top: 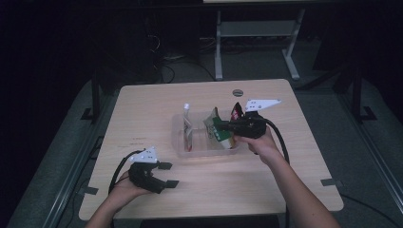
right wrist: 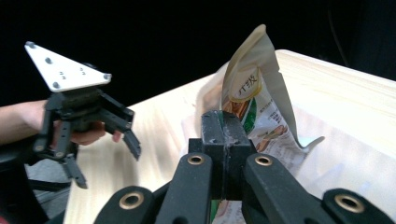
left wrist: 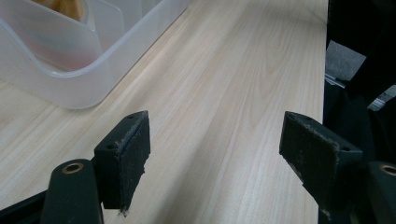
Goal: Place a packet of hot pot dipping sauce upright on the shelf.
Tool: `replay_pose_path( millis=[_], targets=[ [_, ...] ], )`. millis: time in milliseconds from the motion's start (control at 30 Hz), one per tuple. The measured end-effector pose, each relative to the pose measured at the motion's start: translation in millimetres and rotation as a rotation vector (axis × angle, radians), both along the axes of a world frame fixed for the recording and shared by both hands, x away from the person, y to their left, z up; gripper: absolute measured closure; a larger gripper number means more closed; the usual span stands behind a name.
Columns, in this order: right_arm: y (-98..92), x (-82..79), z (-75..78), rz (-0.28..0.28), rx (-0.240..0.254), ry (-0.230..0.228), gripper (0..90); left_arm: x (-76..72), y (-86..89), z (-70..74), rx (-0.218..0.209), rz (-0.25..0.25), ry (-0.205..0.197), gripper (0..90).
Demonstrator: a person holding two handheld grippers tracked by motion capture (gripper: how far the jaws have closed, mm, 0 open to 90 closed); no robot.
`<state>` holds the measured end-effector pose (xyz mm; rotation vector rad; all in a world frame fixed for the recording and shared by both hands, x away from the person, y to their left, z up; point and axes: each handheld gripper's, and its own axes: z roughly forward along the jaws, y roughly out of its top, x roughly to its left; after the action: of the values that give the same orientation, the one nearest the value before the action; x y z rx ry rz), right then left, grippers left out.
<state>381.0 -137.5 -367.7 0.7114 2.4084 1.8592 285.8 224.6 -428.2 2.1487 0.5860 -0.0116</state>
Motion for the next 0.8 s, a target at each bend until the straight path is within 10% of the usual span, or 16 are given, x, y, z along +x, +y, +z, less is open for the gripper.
replay_pose_path(
  millis=[800],
  targets=[
    [4.8,-9.1,2.1,-0.041,-0.143,-0.041,65.2,1.3,0.4,-1.5,0.005,0.004,-0.003,24.4]
  ],
)
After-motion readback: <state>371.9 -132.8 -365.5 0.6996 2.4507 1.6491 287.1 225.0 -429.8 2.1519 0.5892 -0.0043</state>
